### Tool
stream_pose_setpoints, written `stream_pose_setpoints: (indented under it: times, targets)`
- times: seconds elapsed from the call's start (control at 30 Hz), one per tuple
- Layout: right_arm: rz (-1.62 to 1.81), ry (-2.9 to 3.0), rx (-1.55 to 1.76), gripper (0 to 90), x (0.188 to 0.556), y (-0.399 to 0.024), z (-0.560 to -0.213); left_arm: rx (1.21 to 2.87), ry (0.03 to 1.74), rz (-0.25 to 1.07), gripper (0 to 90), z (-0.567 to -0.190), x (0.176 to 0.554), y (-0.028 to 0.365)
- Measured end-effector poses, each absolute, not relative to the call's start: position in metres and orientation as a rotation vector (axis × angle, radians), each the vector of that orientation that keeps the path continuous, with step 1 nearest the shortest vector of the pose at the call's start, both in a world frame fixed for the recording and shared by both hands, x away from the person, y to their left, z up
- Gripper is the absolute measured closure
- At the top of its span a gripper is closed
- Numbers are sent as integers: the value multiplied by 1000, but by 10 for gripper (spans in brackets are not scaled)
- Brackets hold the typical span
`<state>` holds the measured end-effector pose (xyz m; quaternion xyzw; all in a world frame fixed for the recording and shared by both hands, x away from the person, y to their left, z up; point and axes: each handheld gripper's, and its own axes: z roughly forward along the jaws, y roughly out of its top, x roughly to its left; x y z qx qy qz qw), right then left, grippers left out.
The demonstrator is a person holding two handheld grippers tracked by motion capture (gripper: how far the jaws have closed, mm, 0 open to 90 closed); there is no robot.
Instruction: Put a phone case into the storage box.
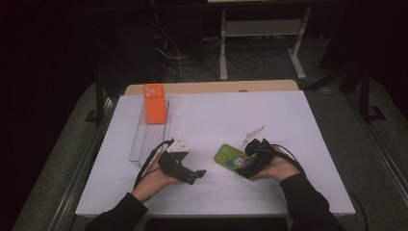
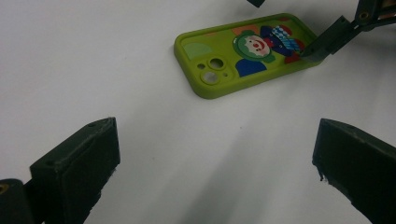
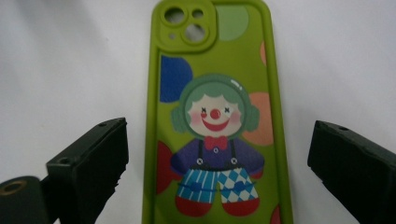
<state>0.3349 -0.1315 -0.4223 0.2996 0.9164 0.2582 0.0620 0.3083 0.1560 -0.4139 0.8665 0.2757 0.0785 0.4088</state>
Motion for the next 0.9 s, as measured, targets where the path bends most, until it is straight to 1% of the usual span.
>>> stream_pose_setpoints:
  times: [0.33, 0.6, 0.9]
  targets:
    - [731, 2780, 907, 74, 333, -132, -431, 2173, 704, 192, 5, -414, 308, 155]
    - [713, 2779, 876, 120, 333, -132, -435, 2167, 708, 192, 4, -415, 307, 154]
    - [692, 2784, 864, 138, 331, -131, -437, 2163, 713, 190, 4, -415, 307, 154]
